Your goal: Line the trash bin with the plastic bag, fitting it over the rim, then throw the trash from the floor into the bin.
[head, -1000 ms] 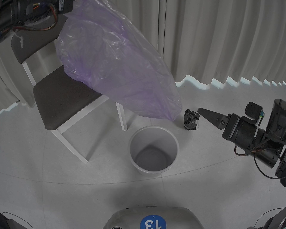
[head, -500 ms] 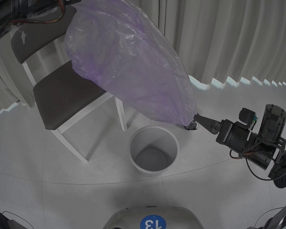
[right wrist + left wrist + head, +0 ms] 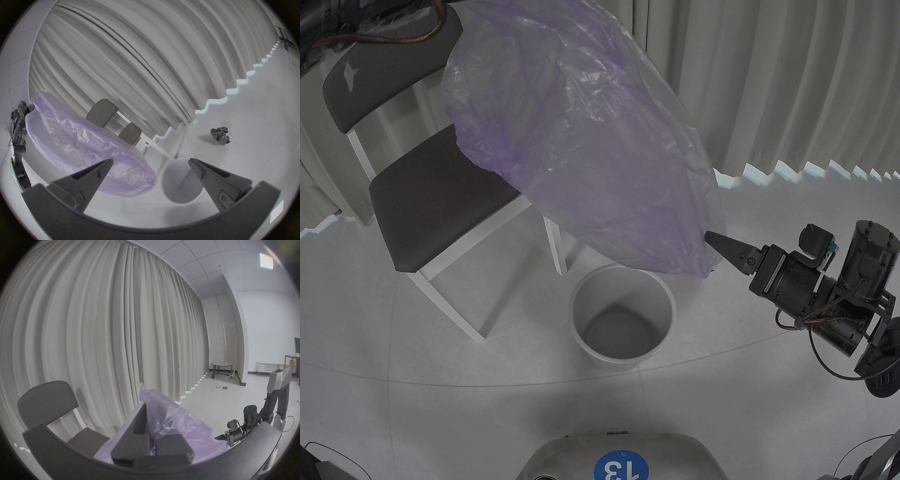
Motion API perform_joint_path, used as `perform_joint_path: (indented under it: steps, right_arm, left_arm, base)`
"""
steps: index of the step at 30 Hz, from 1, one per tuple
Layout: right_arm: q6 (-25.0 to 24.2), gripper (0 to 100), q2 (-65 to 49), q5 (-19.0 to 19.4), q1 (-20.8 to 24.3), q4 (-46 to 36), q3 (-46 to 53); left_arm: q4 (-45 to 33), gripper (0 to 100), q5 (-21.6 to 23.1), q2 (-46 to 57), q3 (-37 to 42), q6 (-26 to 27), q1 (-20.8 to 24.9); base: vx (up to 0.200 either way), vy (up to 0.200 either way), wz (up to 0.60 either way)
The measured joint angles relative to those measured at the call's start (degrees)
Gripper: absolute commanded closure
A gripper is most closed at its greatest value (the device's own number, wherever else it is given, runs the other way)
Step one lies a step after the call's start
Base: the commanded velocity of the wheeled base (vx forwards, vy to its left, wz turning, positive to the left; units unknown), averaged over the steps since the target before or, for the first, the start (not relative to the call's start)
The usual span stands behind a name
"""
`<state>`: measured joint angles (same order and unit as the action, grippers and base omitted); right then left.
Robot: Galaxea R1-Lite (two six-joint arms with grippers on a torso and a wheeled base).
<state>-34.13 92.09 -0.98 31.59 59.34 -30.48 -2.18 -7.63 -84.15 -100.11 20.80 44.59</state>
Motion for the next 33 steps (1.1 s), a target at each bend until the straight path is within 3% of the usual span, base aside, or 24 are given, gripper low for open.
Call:
perform_joint_path:
  steps: [11, 19, 33]
  right_arm:
    - [-1.44, 0, 1.55, 0.09, 0.11, 0.60, 0.24]
    - [-3.28, 0, 5.13, 0.13, 0.11, 8.12, 0.99]
    - [-1.19, 0, 6.75, 1.38, -0.22, 8.05, 3.06]
  left_arm:
    - [2.40, 100, 0.88, -0.02, -0.02, 0.17, 1.11]
    - [2.43, 100, 1.15, -0.02, 0.00, 0.17, 1.55]
    - [2.45, 100, 1.07, -0.05, -0.13, 0.13, 1.63]
  base:
    - [0.000, 0.000, 0.00]
    - [0.000, 0.000, 0.00]
    - [0.000, 0.000, 0.00]
